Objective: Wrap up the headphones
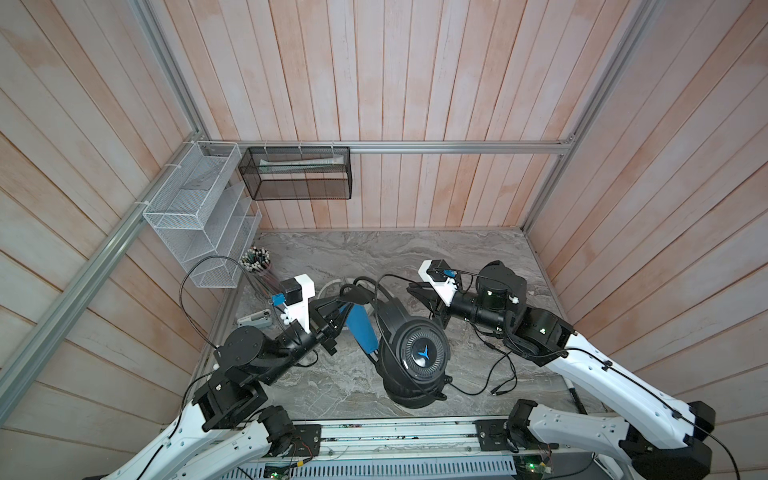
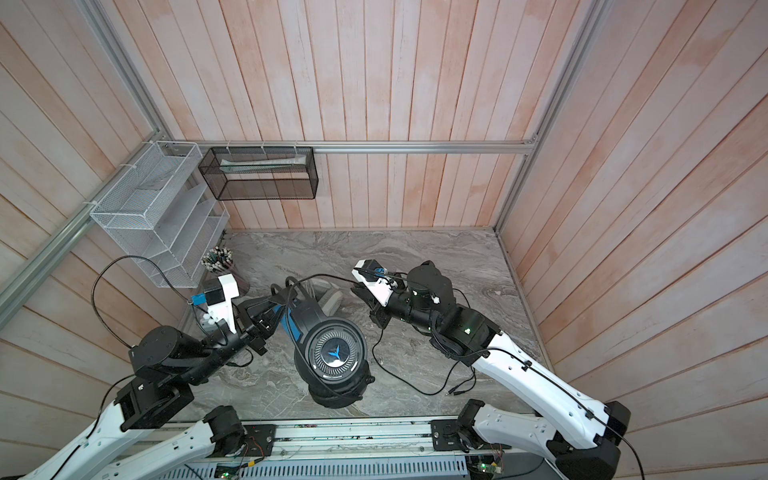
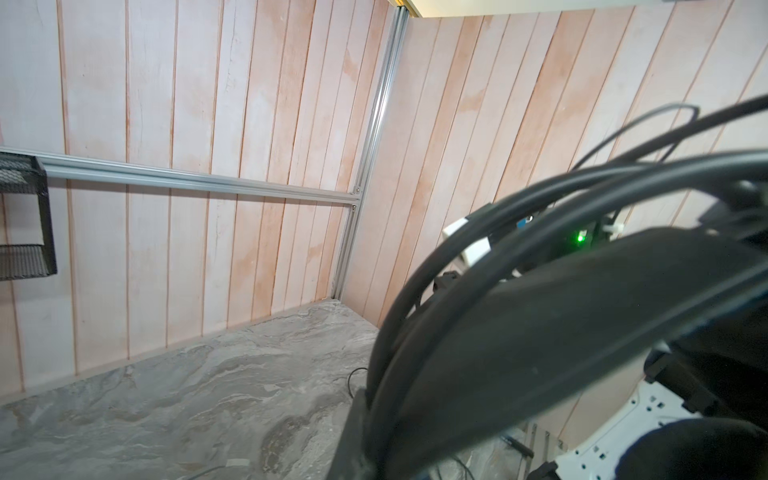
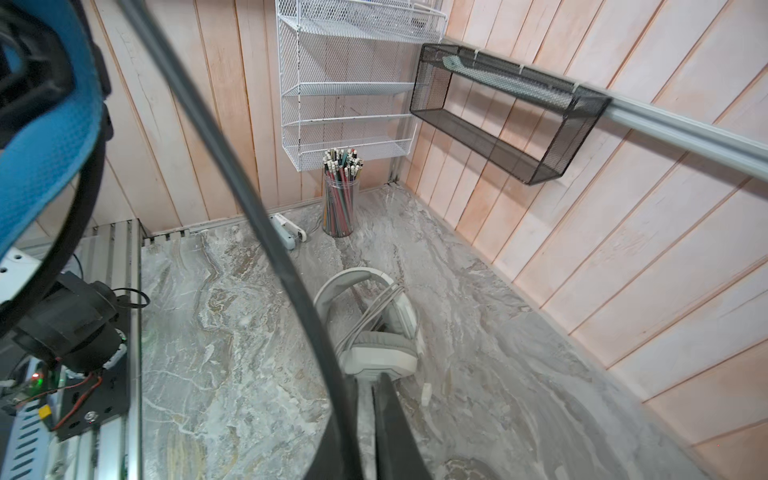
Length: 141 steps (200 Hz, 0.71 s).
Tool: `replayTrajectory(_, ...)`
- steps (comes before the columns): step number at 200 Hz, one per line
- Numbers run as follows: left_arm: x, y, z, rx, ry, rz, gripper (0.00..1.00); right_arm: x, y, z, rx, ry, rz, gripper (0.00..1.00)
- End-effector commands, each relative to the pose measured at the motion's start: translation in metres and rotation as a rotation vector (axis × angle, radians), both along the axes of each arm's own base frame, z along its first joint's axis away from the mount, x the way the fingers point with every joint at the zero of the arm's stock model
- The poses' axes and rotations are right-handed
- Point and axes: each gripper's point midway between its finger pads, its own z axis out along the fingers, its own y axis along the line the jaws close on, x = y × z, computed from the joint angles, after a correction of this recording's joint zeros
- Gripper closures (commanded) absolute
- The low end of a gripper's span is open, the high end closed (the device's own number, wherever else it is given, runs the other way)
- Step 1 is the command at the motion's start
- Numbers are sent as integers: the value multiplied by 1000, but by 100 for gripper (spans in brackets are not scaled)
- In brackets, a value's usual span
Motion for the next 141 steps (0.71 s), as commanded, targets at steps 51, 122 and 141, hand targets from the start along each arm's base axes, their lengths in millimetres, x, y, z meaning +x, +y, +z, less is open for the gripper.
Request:
replayTrajectory(51,16,25,49,-404,168,64,100,-6,-6,-16,181,26,3,43)
replayTrajectory(122,37,29,55,-412,313,168,100,-3,-25,-84,357,117,-78,21)
replayTrajectory(141,42,27,63,-373,341,198,100,-10,-22,-97,430,123,-30,9)
